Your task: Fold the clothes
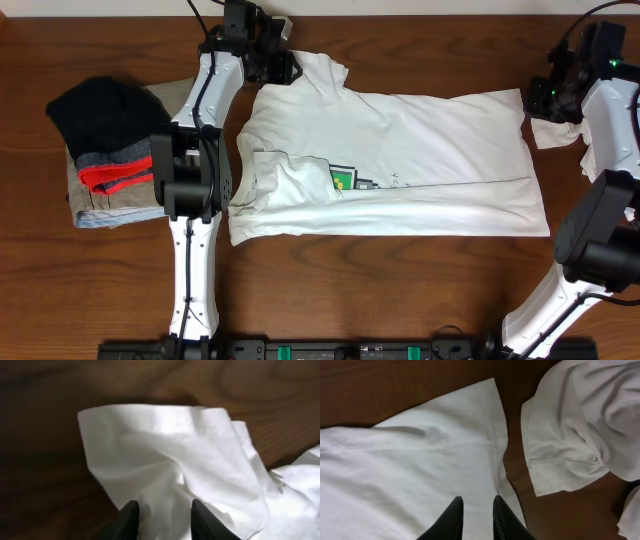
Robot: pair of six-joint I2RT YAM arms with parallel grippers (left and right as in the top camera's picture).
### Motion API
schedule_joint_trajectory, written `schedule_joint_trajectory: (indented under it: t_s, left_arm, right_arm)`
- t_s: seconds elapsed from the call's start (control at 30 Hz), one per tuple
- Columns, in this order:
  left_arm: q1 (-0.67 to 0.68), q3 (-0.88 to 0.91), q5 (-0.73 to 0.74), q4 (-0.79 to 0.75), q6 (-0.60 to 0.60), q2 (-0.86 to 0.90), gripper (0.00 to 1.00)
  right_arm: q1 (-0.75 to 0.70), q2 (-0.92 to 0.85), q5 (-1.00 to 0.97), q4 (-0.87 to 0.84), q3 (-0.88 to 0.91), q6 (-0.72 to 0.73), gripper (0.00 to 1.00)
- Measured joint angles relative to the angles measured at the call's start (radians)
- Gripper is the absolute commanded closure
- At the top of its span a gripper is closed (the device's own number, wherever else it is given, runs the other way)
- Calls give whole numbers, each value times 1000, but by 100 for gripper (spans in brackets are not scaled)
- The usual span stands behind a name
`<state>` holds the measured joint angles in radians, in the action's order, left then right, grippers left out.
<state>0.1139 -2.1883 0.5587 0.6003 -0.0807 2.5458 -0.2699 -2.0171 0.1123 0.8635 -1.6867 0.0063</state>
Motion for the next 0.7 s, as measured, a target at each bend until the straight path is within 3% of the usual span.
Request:
schedule_joint_trajectory:
  t_s: [0.07,0.27,0.53,0.7]
  left_arm:
    - [0,0,-14,2,0,2,66]
    - [0,1,-33,2,-6,5,94]
    - [-6,1,44,87,-13,5,94]
    - [-13,1,64,169,-13,5,94]
  right_arm:
    - [0,0,0,0,0,0,81]
    - [0,0,0,0,0,0,82]
    - [0,0,0,-60,0,0,85]
    - [0,0,0,-147,0,0,79]
